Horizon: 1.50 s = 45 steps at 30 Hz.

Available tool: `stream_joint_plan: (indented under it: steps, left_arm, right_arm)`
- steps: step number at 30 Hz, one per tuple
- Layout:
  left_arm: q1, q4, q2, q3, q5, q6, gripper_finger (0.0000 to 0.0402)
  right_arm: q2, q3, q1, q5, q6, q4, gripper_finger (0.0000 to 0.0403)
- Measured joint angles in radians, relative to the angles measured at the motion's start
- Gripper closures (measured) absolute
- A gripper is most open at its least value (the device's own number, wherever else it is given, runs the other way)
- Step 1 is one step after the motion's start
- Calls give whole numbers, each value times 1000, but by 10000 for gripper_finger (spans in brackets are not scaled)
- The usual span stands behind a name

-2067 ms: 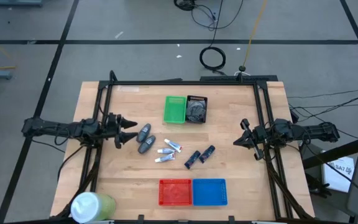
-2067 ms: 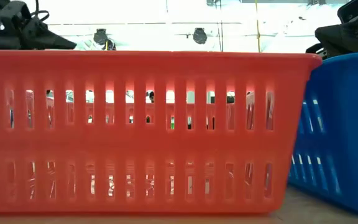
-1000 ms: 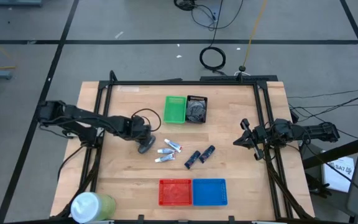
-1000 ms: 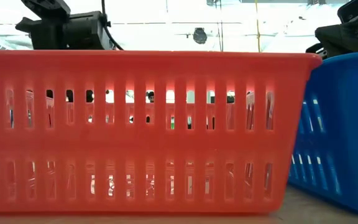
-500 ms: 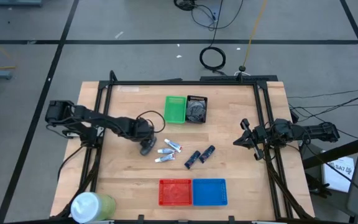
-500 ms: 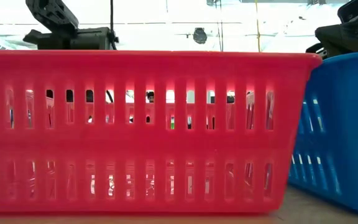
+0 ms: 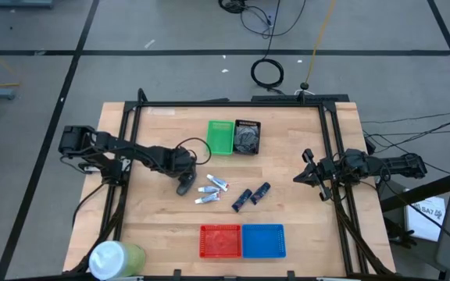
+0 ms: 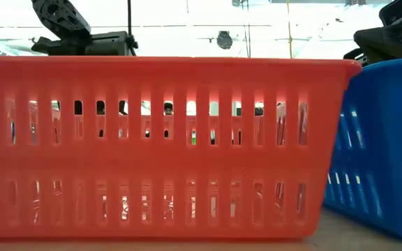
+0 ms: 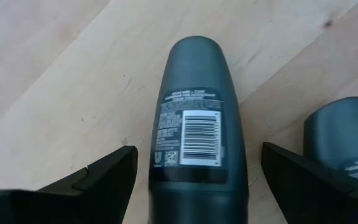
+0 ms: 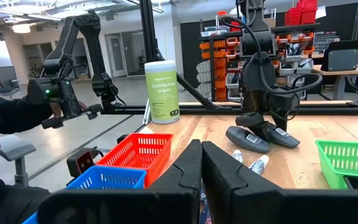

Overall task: Pick & Place Travel size toiletries
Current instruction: Put the left deodorant into the green bin

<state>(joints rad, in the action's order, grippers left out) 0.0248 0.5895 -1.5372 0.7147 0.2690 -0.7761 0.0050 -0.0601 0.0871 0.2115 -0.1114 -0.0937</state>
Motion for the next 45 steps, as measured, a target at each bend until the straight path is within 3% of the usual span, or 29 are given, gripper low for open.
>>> stream_joint_plan:
  steps: [16, 28, 35, 41, 45]
  left_arm:
    - [4, 7, 0, 0, -50, 15, 70]
    - [4, 6, 0, 0, -55, 35, 207]
    - [4, 7, 0, 0, -28, 38, 207]
    - [4, 7, -1, -2, -9, 35, 179]
    - [4, 5, -1, -2, -1, 35, 205]
  right_arm:
    - [0, 0, 0, 0, 0, 0, 403]
    - [0, 0, 0, 0, 0, 0, 403]
    - [0, 0, 0, 0, 0, 0, 403]
    - [0, 0, 0, 0, 0, 0, 403]
    - [0, 0, 0, 0, 0, 0, 403]
